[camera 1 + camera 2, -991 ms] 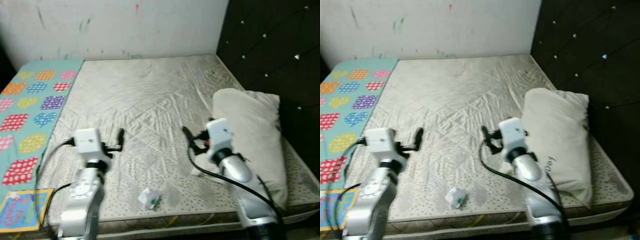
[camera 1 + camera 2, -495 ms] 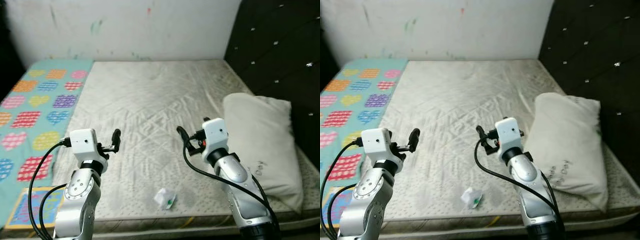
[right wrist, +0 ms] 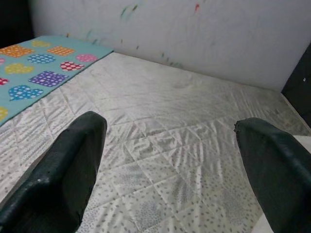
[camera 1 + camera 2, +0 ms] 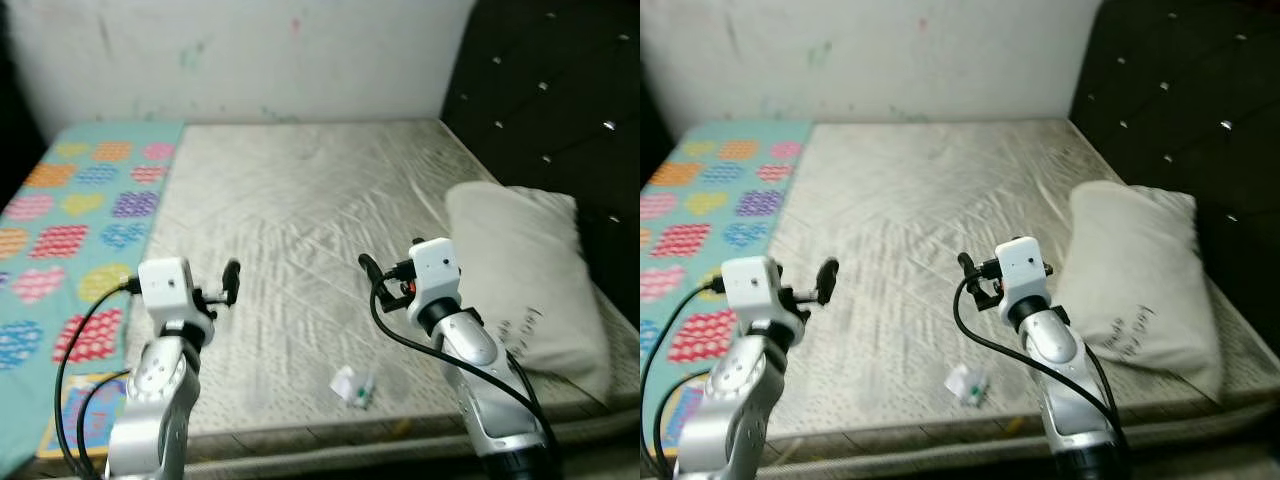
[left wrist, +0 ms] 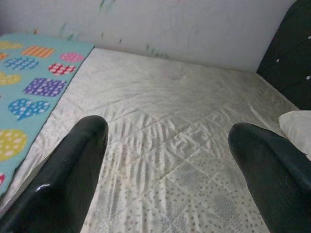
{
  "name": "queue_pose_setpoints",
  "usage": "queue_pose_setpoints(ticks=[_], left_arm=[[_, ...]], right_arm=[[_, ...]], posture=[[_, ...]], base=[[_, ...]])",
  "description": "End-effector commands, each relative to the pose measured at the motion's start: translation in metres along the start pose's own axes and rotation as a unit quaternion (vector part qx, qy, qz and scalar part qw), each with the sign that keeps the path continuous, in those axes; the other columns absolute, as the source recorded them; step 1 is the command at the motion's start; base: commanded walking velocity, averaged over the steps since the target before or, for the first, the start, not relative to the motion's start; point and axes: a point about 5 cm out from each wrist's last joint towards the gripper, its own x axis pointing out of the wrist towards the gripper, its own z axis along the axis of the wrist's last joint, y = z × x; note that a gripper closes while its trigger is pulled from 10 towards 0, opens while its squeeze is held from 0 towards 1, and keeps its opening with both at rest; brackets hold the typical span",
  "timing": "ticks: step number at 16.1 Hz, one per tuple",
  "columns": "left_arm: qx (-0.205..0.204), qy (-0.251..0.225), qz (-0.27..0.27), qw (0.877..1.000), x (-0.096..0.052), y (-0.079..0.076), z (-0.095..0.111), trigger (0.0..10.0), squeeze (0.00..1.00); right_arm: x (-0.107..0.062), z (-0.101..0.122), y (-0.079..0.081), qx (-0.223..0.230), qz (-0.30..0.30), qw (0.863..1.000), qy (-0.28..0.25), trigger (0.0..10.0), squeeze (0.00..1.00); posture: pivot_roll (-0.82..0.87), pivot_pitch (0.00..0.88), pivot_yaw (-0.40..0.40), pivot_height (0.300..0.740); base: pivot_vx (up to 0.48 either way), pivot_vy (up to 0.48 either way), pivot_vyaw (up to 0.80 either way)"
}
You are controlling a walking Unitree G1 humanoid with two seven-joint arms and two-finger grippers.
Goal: Clean up the room
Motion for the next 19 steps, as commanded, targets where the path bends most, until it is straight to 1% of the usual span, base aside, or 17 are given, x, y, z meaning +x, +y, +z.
queue_pose_setpoints(ticks=[1,5,9,10,12,13,15,17,18,19], left_arm=[[0.0,0.0,-0.006,1.0,0.0,-0.004,0.002,10.0,0.0],[0.002,0.001,-0.003,1.0,0.0,-0.003,0.003,10.0,0.0],[0.005,0.012,0.006,1.0,-0.006,0.004,0.001,10.0,0.0],[0.007,0.013,0.007,1.0,-0.006,0.005,0.0,10.0,0.0],[0.009,0.018,0.005,1.0,-0.008,0.007,-0.001,10.0,0.0],[0.014,0.023,0.005,1.0,-0.013,0.011,-0.002,10.0,0.0],[0.025,0.031,0.015,0.999,-0.023,0.024,-0.005,10.0,0.0],[0.027,0.039,0.027,0.999,-0.029,0.032,-0.007,10.0,0.0],[0.027,0.042,0.032,0.998,-0.032,0.035,-0.007,10.0,0.0],[0.027,0.043,0.032,0.998,-0.036,0.034,-0.007,10.0,0.0]], right_arm=[[-0.001,0.002,-0.006,-0.002,-0.008,1.0,0.0,10.0,0.0],[0.0,0.002,-0.004,0.005,-0.005,1.0,0.003,10.0,0.0],[-0.005,-0.002,0.002,0.015,0.001,1.0,0.014,10.0,0.0],[-0.006,-0.003,0.002,0.02,0.0,1.0,0.02,10.0,0.0],[-0.008,-0.009,0.004,0.016,0.009,0.999,0.048,10.0,0.0],[-0.014,-0.011,0.004,0.011,0.016,0.998,0.063,10.0,0.0],[-0.022,-0.012,-0.002,0.006,0.003,0.998,0.067,10.0,0.0],[-0.026,-0.015,-0.009,0.003,-0.012,0.998,0.067,10.0,0.0],[-0.028,-0.018,-0.016,-0.007,-0.027,0.997,0.074,10.0,0.0],[-0.029,-0.021,-0.024,-0.025,-0.039,0.996,0.078,10.0,0.0]], posture=[[-0.16,0.0,-0.008,0.74],[-0.16,0.0,-0.01,0.74],[-0.15,0.0,-0.013,0.74],[-0.14,0.0,-0.014,0.74],[-0.15,0.0,-0.013,0.74],[-0.15,0.0,-0.012,0.74],[-0.15,0.0,-0.013,0.74],[-0.15,0.0,-0.015,0.74],[-0.14,0.0,-0.017,0.74],[-0.14,0.0,-0.018,0.74]], base=[[0.0,0.0,0.0],[0.0,0.0,0.0],[0.0,0.0,0.0],[0.0,0.0,0.0],[0.0,0.0,0.0],[0.0,0.0,0.0],[0.0,0.0,0.0],[0.0,0.0,0.0],[0.0,0.0,0.0],[0.0,0.0,0.0]])
